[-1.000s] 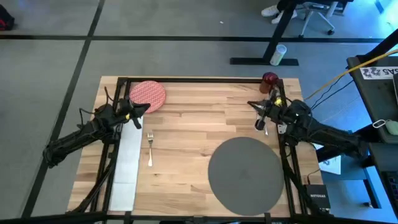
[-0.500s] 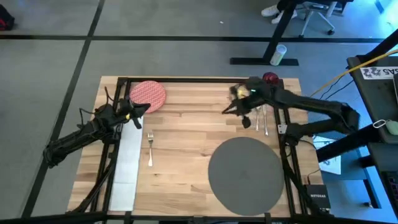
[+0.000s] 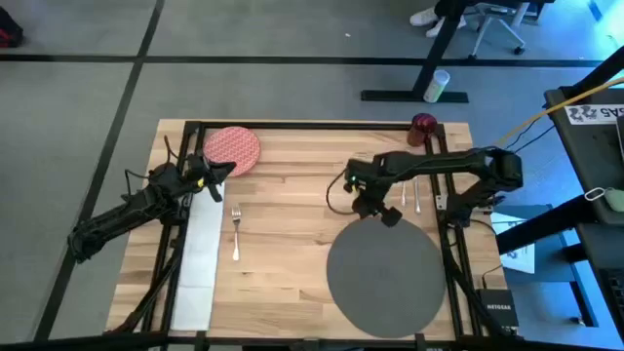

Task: Set table place
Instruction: Move the gray placemat from bottom right to center

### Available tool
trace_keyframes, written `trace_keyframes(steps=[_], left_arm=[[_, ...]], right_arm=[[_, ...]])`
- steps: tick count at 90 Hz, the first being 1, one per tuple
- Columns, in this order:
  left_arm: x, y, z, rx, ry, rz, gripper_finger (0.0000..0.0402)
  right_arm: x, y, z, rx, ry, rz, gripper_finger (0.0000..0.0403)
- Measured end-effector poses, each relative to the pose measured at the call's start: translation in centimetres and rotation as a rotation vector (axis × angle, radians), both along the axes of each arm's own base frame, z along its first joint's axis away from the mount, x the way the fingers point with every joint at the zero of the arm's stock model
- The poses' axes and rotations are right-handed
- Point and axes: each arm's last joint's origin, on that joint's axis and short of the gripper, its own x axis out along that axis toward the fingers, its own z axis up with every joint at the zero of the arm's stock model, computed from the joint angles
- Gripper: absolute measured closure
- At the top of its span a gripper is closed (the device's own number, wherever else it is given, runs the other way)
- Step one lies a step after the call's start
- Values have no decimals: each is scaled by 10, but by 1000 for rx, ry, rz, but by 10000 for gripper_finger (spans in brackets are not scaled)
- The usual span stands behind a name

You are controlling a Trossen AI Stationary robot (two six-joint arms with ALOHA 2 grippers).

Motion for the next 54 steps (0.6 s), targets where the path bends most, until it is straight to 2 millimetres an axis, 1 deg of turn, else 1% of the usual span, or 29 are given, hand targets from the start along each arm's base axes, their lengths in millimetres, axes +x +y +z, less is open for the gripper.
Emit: trace_keyframes(steps=[14,30,42,48,54], left_arm=[[0,0,0,0,0,0,402],[0,0,0,0,0,0,402],[0,0,1,16,-8,0,402],[0,0,4,45,-19,0,402],[0,0,2,39,-5,0,402]], right_arm=[[6,6,-27,6,44,4,403],[12,5,-49,14,105,0,403],[16,4,-63,24,129,0,403],[19,4,-66,30,116,1,403],[22,4,-68,32,96,1,403]])
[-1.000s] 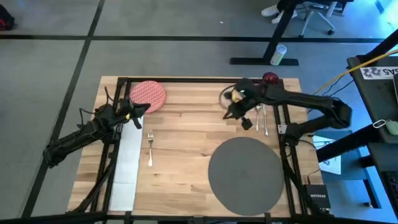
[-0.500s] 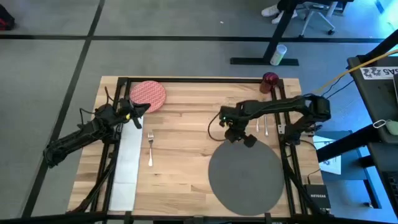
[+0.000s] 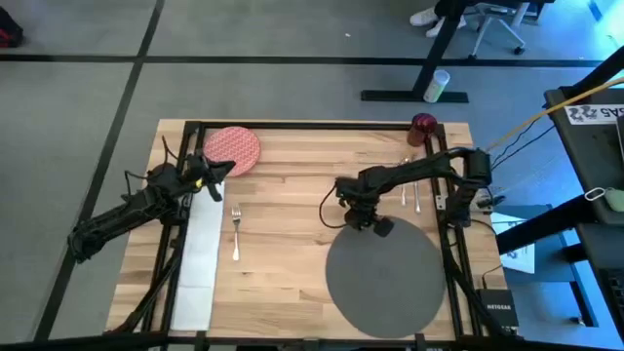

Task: Set table place
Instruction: Move the gray placemat from bottom right to center

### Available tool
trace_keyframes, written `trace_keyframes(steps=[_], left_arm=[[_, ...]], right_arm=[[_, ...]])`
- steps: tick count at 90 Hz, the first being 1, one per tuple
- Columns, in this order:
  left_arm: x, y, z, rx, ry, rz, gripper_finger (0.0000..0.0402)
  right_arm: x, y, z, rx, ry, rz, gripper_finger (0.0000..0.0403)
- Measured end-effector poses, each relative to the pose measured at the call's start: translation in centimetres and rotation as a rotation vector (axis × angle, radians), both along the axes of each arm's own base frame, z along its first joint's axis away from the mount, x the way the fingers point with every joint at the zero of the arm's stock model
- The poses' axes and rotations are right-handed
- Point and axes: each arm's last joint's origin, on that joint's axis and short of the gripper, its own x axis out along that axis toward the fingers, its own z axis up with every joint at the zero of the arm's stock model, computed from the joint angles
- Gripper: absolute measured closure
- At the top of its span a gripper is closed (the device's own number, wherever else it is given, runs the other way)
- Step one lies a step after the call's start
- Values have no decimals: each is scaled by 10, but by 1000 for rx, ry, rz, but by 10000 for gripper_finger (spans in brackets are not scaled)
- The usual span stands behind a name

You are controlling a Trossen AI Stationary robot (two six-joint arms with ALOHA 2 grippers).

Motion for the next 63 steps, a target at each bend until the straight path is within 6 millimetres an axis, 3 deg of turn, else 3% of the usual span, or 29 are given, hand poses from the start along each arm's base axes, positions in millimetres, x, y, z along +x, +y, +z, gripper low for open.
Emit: trace_keyframes(steps=[31,63], left_arm=[[0,0,-2,-15,16,0,402],[0,0,-2,-170,-77,-4,402]], right_arm=[[17,-11,1,-74,-173,-37,403],[25,-41,2,-169,-287,-157,403]])
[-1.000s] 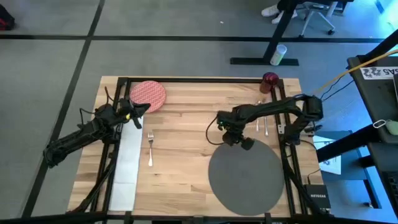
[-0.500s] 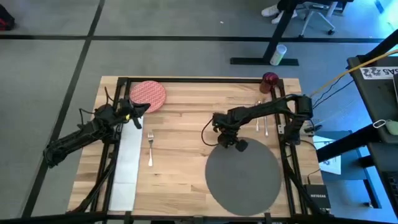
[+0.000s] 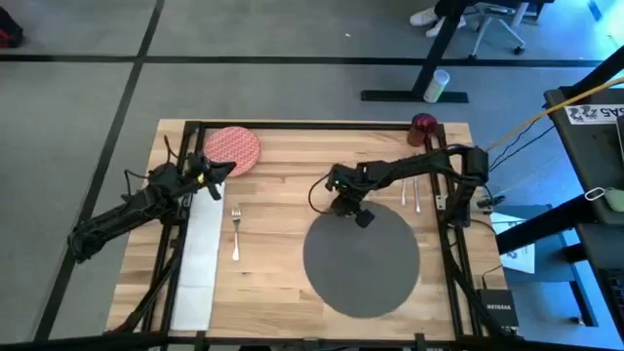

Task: Set table place
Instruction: Move the gray placemat from bottom right to center

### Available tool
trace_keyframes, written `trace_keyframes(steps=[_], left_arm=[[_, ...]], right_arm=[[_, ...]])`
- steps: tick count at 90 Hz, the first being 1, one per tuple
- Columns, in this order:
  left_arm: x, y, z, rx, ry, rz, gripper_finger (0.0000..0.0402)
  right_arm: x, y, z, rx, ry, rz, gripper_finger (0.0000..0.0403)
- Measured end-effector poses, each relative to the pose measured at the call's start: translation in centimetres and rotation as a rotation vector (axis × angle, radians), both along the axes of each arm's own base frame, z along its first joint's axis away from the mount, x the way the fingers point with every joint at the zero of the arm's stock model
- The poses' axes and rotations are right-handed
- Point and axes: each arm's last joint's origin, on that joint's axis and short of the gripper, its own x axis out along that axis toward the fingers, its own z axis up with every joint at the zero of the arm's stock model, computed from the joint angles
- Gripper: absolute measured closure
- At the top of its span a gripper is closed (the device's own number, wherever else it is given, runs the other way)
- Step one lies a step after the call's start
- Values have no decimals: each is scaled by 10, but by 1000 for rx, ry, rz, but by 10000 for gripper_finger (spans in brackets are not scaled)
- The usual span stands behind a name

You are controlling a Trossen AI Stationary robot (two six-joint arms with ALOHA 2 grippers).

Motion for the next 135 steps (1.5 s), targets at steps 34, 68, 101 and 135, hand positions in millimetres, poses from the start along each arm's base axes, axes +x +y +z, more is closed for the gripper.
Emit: trace_keyframes(steps=[34,68,101,135], left_arm=[[0,0,0,-5,3,0,402],[3,-7,1,77,30,-125,402],[9,-19,0,124,50,-261,402],[15,-23,-6,91,123,-328,402]], right_arm=[[-1,-47,-1,-66,-109,-134,403],[-4,-52,22,-53,-34,-117,403],[-4,-2,6,46,155,18,403],[11,-42,2,-14,18,-90,403]])
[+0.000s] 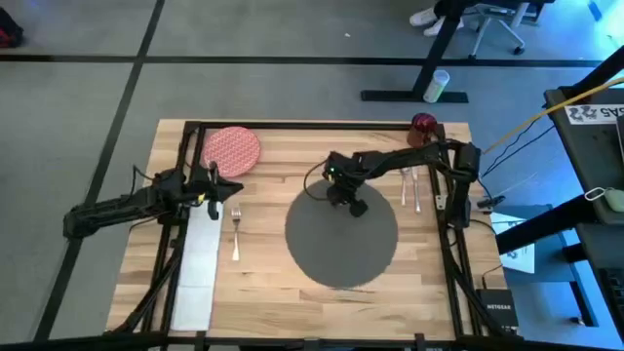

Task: Set table place
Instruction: Move the gray placemat from bottom right to center

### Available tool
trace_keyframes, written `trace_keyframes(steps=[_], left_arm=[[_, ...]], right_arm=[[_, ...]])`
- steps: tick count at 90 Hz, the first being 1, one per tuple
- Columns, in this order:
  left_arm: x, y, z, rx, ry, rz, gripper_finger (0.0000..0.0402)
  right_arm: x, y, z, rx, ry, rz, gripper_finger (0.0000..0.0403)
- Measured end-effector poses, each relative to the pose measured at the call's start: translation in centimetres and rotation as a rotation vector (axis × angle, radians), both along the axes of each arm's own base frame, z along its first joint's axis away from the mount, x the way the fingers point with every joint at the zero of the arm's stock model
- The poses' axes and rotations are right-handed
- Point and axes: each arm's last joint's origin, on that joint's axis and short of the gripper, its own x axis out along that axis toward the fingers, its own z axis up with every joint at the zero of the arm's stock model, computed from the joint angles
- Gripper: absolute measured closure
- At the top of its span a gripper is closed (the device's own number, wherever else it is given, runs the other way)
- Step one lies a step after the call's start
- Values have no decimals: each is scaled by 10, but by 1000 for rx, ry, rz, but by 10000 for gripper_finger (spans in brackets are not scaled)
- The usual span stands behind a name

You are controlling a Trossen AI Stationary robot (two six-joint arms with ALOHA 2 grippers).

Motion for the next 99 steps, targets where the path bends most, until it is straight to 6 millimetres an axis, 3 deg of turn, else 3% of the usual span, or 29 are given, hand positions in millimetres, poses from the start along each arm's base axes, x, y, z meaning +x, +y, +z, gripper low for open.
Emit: trace_keyframes(steps=[35,55,85,99], left_arm=[[4,-2,-5,3,59,-25,402],[4,-3,-2,4,27,-28,402],[6,-8,0,21,24,-82,402],[8,-12,2,22,39,-117,402]], right_arm=[[-12,-56,9,-74,-51,-117,403],[-19,-71,9,-74,-60,-160,403],[-17,-81,-12,-55,-34,-211,403],[-15,-91,-8,-69,-63,-292,403]])
